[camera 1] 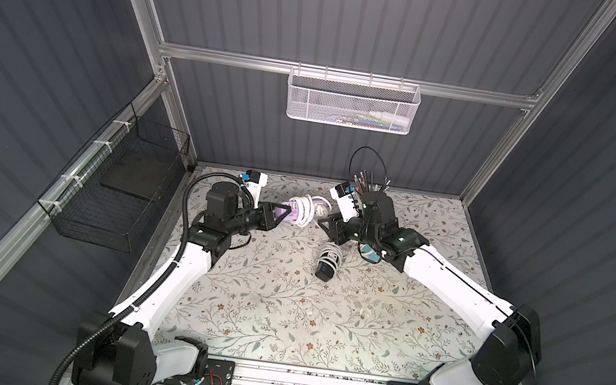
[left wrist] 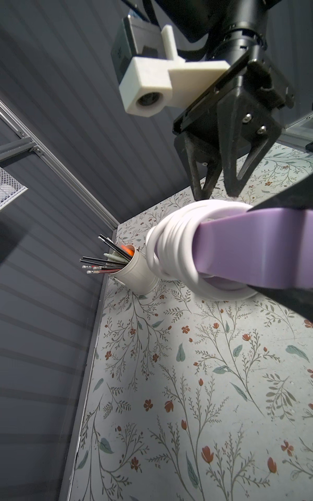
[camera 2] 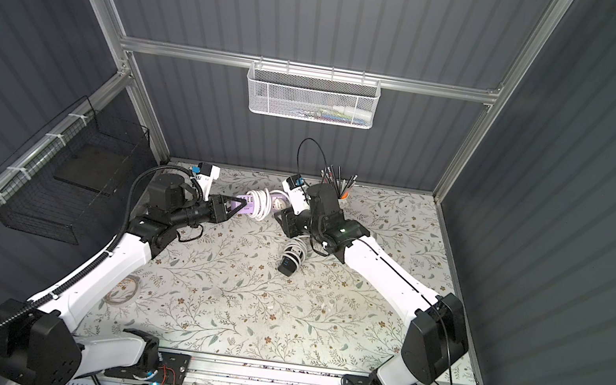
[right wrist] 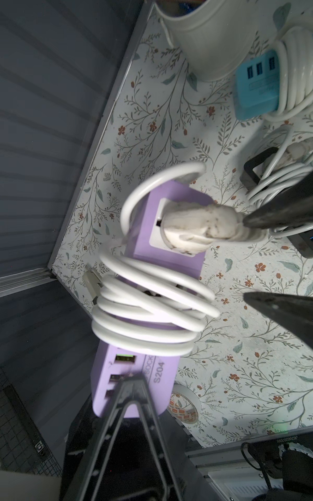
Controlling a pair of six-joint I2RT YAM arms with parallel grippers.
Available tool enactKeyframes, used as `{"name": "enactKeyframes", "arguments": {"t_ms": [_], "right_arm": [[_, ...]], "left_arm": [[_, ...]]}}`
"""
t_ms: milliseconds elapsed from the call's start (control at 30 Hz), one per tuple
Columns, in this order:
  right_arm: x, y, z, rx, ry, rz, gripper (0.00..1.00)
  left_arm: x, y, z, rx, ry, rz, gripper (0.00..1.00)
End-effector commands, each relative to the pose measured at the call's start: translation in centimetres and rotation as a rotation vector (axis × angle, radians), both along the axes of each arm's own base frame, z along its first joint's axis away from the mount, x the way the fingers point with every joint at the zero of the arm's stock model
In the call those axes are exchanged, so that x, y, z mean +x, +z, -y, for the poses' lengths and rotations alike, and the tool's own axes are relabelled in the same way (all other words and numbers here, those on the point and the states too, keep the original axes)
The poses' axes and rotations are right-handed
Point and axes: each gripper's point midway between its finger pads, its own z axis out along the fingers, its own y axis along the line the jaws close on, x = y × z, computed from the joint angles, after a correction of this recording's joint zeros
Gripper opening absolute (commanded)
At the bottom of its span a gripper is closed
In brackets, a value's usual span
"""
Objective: Unwrap the cord wrapped around the power strip
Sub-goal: Unwrap the power cord from the power strip.
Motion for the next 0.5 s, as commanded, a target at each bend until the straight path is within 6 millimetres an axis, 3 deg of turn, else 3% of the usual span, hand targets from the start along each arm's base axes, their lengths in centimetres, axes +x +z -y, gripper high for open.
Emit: {"name": "enactKeyframes", "arguments": {"t_ms": [0,300,433,467], "right_arm": [[0.70,0.85,0.04,0.025,-0.017,0.012,0.44],[1.13,1.11,0.41,0.044,-0.029,0.009,0.47],[1.15,1.38,0.29,0.057,-0.028,0.010,0.33],[1.14,1.48,0.28,0.059,-0.027,0.012,0.24]], "left_arm": [[-1.57,5.32,0.52,-0.072,-0.059,0.159,0.00],[-2.05,5.60,0.41,-0.085,-0.058,0.163,0.00],[-2.07,5.58,0.42,-0.089,-0.058,0.162,0.00],[-2.05,5.57,0.40,-0.091,-0.056,0.160,0.00]]}}
